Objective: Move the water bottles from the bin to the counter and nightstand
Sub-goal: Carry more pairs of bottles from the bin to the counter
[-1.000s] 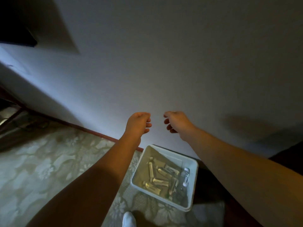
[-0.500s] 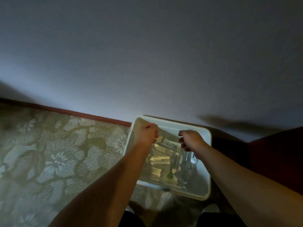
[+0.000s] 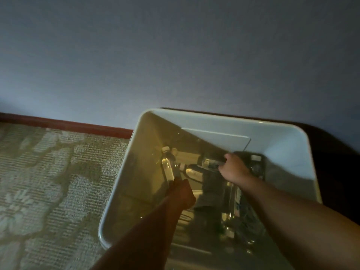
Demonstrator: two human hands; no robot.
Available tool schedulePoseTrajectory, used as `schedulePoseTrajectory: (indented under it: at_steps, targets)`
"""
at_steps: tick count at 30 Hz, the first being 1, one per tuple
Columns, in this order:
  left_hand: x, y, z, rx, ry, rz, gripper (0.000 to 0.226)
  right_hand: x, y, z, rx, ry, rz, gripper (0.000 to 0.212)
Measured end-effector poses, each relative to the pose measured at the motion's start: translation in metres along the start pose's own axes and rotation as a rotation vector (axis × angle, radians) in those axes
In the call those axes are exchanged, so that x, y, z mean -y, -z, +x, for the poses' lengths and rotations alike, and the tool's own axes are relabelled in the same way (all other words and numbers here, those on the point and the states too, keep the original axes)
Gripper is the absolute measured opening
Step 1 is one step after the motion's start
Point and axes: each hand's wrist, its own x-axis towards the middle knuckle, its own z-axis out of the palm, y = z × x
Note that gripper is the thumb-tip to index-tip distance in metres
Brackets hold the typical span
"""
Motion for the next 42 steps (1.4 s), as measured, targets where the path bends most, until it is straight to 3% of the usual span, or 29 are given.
schedulePoseTrajectory:
  at_steps: [4, 9, 12, 16, 20, 22, 27, 30, 36, 38, 42]
  targets:
    - [0.009, -0.002, 0.003, -0.02, -0.076, 0.327, 0.058, -0.02, -0.004, 0.02, -0.037, 0.092, -0.423, 0.044]
    - [0.016, -0.008, 0.005, -0.062, -0.097, 0.571, 0.062, -0.028, -0.013, 0.025, -0.05, 0.052, -0.526, 0.038]
    - [0.018, -0.012, 0.012, -0.111, -0.141, 0.53, 0.058, -0.027, -0.013, 0.028, -0.048, -0.006, -0.608, 0.04]
    - [0.026, -0.001, 0.016, -0.049, -0.242, 0.268, 0.066, -0.031, -0.009, 0.029, 0.005, 0.039, -0.6, 0.042]
    - [0.024, 0.028, 0.014, 0.074, -0.345, -0.16, 0.051, -0.029, 0.005, 0.026, 0.181, 0.128, -0.328, 0.071]
    - [0.024, 0.044, 0.012, 0.023, -0.386, -0.271, 0.05, -0.023, 0.009, 0.022, 0.243, 0.161, -0.206, 0.083]
    - [0.031, 0.072, -0.006, -0.182, -0.396, -0.722, 0.051, -0.001, 0.03, 0.004, 0.166, 0.18, 0.152, 0.087]
    - [0.027, 0.087, -0.038, -0.233, -0.305, -1.047, 0.062, 0.011, 0.069, -0.026, 0.08, 0.207, 0.278, 0.076]
    - [-0.007, 0.155, -0.148, -0.136, -0.232, -1.534, 0.044, 0.051, 0.166, -0.119, 0.032, 0.113, 0.725, 0.048]
    - [-0.029, 0.189, -0.194, -0.102, -0.24, -1.635, 0.025, 0.07, 0.205, -0.156, 0.059, 0.108, 0.844, 0.046]
    - [-0.075, 0.272, -0.289, -0.028, -0.261, -1.678, 0.028, 0.116, 0.293, -0.233, 0.146, 0.113, 1.115, 0.027]
